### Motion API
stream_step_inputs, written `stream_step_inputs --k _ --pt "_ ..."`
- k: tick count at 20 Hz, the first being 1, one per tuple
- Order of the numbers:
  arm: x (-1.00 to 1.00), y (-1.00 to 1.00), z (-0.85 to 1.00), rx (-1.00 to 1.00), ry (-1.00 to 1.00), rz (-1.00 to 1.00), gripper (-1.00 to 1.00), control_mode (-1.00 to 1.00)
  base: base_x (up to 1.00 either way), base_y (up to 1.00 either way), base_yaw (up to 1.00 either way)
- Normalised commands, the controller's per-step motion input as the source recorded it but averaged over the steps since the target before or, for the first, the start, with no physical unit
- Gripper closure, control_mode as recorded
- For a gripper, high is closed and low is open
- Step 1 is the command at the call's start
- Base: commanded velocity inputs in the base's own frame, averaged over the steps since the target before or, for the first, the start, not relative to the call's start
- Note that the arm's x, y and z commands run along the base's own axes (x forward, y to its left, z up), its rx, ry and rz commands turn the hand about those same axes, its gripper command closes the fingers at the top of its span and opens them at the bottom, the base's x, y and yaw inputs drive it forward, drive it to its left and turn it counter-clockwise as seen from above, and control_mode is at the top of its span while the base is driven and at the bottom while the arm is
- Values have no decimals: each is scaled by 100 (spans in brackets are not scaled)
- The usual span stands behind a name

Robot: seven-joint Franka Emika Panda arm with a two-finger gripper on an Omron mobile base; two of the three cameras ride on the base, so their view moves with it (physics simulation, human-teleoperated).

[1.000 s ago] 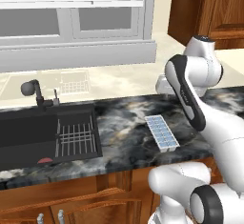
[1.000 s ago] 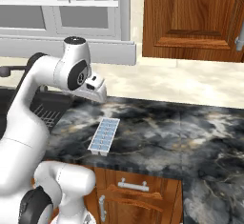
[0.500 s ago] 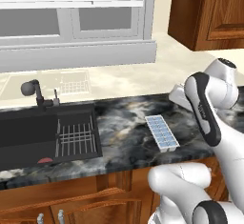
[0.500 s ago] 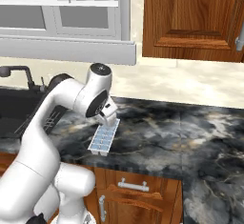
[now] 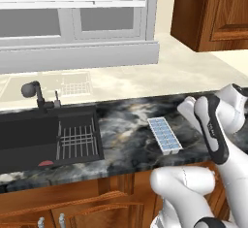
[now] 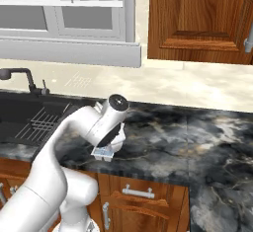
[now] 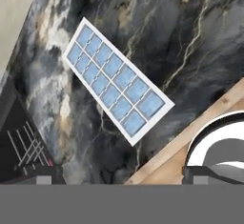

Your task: The ice cube tray has been filled with water. Take the tray and place it in the freezer to make ice. Close the freezer door after placing the tray.

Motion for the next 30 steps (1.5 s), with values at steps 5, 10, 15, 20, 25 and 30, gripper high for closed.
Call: stream_step_inputs --k 5,10,15,20,25,30 --pt "21 -21 -41 10 5 -7 -100 -100 0 0 0" --pt "16 -20 -48 10 10 -1 -100 -100 0 0 0" --pt "21 -16 -46 9 7 -2 -100 -100 0 0 0" --pt "24 -3 -37 10 6 -1 -100 -100 0 0 0" --pt "23 0 -35 9 10 0 -100 -100 0 0 0" --pt "1 0 -24 4 2 0 -100 -100 0 0 0"
